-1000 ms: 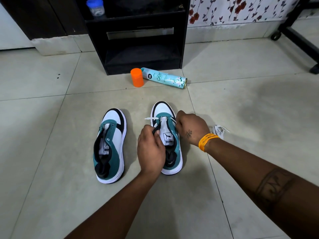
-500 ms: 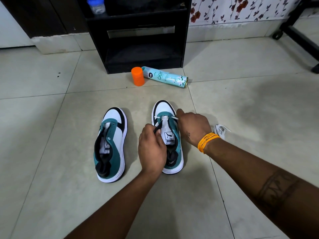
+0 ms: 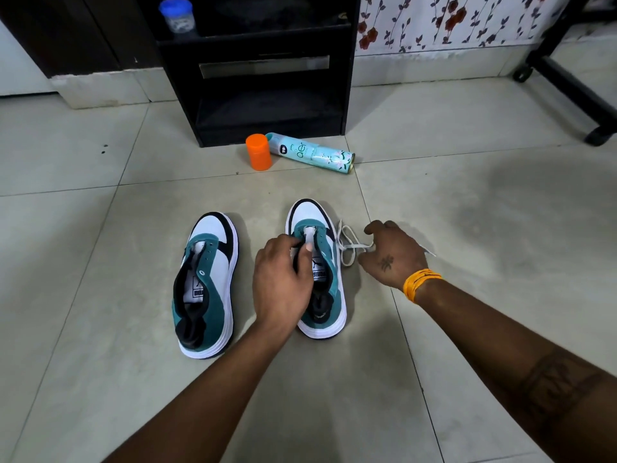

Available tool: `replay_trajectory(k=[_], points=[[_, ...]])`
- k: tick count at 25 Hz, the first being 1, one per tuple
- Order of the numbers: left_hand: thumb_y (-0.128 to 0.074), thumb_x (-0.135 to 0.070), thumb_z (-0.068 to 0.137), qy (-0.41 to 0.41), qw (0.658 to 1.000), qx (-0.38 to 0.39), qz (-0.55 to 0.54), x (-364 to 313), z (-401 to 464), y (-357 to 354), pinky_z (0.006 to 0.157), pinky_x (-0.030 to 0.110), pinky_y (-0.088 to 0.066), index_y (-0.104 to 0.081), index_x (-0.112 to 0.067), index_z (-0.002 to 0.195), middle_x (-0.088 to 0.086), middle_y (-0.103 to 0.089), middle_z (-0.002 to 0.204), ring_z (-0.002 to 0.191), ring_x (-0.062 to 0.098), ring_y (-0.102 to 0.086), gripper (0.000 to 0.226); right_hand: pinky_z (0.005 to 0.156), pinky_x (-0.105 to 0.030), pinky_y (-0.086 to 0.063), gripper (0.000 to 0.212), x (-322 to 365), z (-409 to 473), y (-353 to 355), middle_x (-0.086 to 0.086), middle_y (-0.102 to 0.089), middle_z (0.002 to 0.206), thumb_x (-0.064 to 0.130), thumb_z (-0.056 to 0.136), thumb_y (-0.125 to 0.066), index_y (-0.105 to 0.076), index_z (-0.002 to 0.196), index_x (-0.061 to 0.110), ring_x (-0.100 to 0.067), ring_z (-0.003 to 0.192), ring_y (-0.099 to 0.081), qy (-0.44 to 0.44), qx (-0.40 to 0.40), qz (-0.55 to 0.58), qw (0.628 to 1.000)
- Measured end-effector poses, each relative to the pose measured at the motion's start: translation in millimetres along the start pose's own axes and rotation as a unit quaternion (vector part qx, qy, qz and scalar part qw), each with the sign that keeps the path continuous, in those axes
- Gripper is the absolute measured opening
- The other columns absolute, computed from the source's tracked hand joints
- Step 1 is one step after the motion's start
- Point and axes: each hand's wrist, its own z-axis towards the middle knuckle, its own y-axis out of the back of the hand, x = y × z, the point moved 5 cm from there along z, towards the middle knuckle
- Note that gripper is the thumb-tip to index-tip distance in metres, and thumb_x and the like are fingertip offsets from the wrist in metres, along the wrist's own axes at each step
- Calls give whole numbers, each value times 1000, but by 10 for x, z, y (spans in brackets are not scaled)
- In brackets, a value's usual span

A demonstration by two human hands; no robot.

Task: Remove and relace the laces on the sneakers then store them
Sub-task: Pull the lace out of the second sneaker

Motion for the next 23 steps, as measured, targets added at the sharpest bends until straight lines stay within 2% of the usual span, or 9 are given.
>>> replay_trajectory(k=[3, 5, 9, 13, 15, 17, 19, 21, 23], points=[[-59, -33, 101, -41, 999, -7, 11, -186, 109, 27, 86, 34, -45, -68, -16, 108, 1, -69, 108, 102, 25, -59, 20, 77, -39, -50, 62, -67, -9, -73, -12, -46, 129, 43, 83, -73, -53, 135, 16, -38, 113, -58, 36, 49, -109, 992], [-57, -31, 97, -70, 997, 5, 18, -307, 163, -36, 85, 29, -39, -68, -17, 104, 0, -69, 106, 102, 26, -57, 19, 69, -36, -39, 50, -72, 20, -114, -12, -47, 127, 42, 89, -70, -57, 130, 17, -38, 111, -59, 53, 64, -141, 986], [-58, -28, 94, -113, 993, 34, 22, -453, 207, -192, 88, 21, -35, -71, -19, 96, -4, -70, 99, 101, 23, -58, 15, 63, -38, -41, 17, -18, 61, -97, -13, -55, 113, 24, 95, -59, -67, 106, 14, -39, 98, -65, 71, 7, -173, 982], [-62, -21, 93, -148, 988, 31, 29, -539, 260, -238, 91, 20, -33, -72, -17, 90, -3, -71, 93, 99, 24, -58, 10, 61, -37, -30, 20, -89, 30, -145, -13, -56, 116, 25, 98, -55, -61, 108, 9, -38, 100, -65, 61, -2, -184, 981], [-62, -18, 93, -146, 988, 49, 30, -565, 291, -258, 90, 20, -33, -74, -16, 94, -1, -72, 95, 102, 25, -58, 12, 63, -39, -36, 22, -127, 29, -103, -14, -56, 113, 28, 97, -57, -61, 107, 9, -40, 98, -64, 64, -3, -132, 989], [-61, -15, 95, -127, 989, 71, 9, -594, 339, -290, 90, 20, -35, -75, -16, 101, 0, -74, 100, 106, 25, -60, 16, 66, -40, -46, 17, -117, 8, 58, -11, -54, 105, 27, 94, -61, -65, 101, 12, -39, 91, -63, 78, -28, -20, 996], [-57, -15, 100, -96, 990, 91, -56, -671, 392, -306, 92, 27, -45, -76, -14, 107, -2, -75, 105, 107, 22, -64, 21, 70, -37, -49, 11, -59, -28, 294, -5, -54, 101, 25, 92, -66, -70, 97, 16, -29, 84, -61, 91, -62, 66, 992], [-52, -21, 106, -35, 984, 110, -136, -776, 439, -300, 94, 27, -49, -75, -16, 115, -7, -75, 110, 108, 11, -65, 26, 72, -32, -47, 5, 38, -100, 575, 0, -57, 99, 27, 93, -70, -71, 93, 22, -17, 79, -58, 76, -98, 143, 982], [-47, -31, 110, 20, 965, 139, -222, -914, 456, -311, 94, 16, -47, -73, -21, 125, -17, -72, 114, 108, -6, -62, 31, 69, -27, -46, 9, 124, -183, 852, 4, -62, 95, 29, 94, -71, -68, 86, 27, -13, 75, -61, 50, -120, 233, 964]])
